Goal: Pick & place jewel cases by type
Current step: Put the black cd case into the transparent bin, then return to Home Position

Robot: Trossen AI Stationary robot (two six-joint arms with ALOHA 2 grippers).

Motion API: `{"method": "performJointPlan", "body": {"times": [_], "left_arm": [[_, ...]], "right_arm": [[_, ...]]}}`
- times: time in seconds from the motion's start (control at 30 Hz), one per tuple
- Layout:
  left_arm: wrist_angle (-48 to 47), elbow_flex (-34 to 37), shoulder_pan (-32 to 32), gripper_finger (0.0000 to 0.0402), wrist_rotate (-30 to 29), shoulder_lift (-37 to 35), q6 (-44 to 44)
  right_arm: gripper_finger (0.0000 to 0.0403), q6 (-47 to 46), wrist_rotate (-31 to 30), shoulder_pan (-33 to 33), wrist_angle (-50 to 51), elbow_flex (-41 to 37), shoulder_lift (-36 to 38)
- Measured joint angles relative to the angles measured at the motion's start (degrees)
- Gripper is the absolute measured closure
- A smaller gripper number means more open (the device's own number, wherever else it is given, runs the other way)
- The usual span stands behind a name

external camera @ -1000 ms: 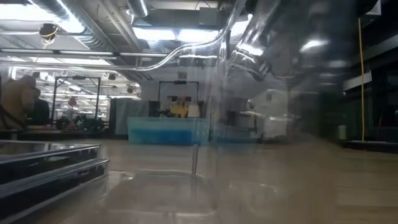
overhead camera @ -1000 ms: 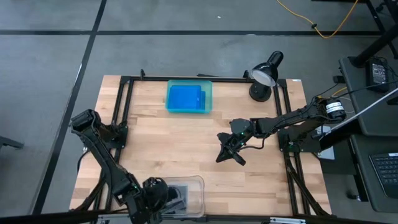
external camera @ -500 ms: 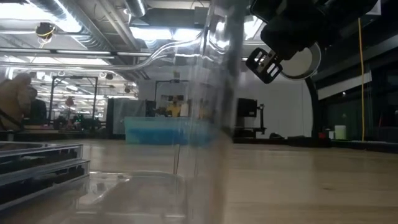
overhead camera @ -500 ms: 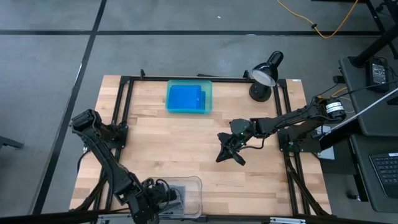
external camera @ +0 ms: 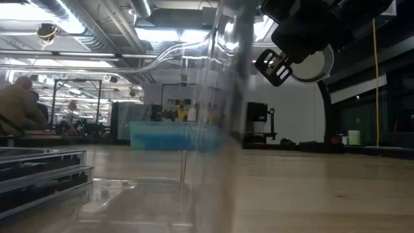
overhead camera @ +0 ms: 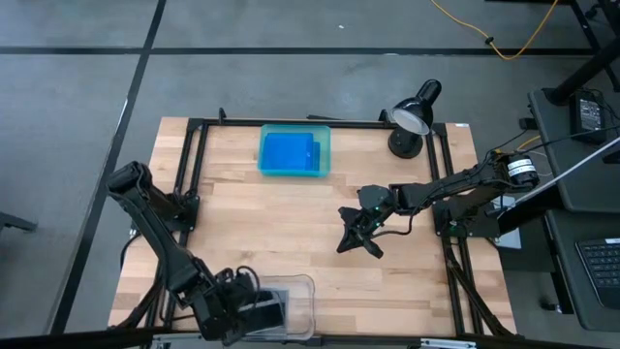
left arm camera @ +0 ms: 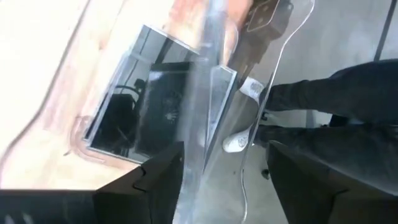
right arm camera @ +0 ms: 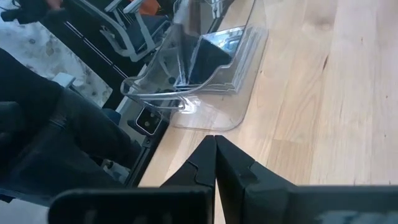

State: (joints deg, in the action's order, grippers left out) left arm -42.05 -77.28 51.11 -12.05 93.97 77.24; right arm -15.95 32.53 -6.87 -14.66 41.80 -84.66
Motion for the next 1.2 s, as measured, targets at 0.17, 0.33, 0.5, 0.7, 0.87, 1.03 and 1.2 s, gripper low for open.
{"method": "performJointPlan", "body": {"times": [0.17,0.33,0.5,0.7,0.87,1.03,1.2], "left_arm": [[-2.42,-0.04,-0.75,0.0181,-0.28,-3.43,0.04],[-6.94,-0.04,-1.14,0.0181,-2.36,-7.43,0.01],[-10.7,-0.04,-0.74,0.0181,-13.65,-11.82,0.01],[-16.27,-0.07,0.17,0.0192,-32.71,-17.84,-0.75],[-18.2,-0.09,0.58,0.0246,-40.76,-23.23,-8.97],[-18.2,-0.09,-0.4,0.0359,-40.48,-29.49,-21.28],[-18.18,-0.11,-3.51,0.0398,-41.59,-36.03,-30.53]], "right_arm": [[0.0393,0.87,0.02,0.0,0.13,0.0,0.0],[0.0393,1.28,0.02,0.0,1.41,0.0,0.0],[0.0393,1.17,0.02,0.0,3.09,0.0,0.0],[0.0393,-1.56,-5.99,-0.02,3.3,0.09,1.66],[0.0393,4.02,-8.33,0.7,11.14,5.67,8.07],[0.0393,14.55,-10.02,6.73,27.91,18.01,14.88],[0.0393,25.02,-18.69,15.79,45.52,29.58,19.63]]}}
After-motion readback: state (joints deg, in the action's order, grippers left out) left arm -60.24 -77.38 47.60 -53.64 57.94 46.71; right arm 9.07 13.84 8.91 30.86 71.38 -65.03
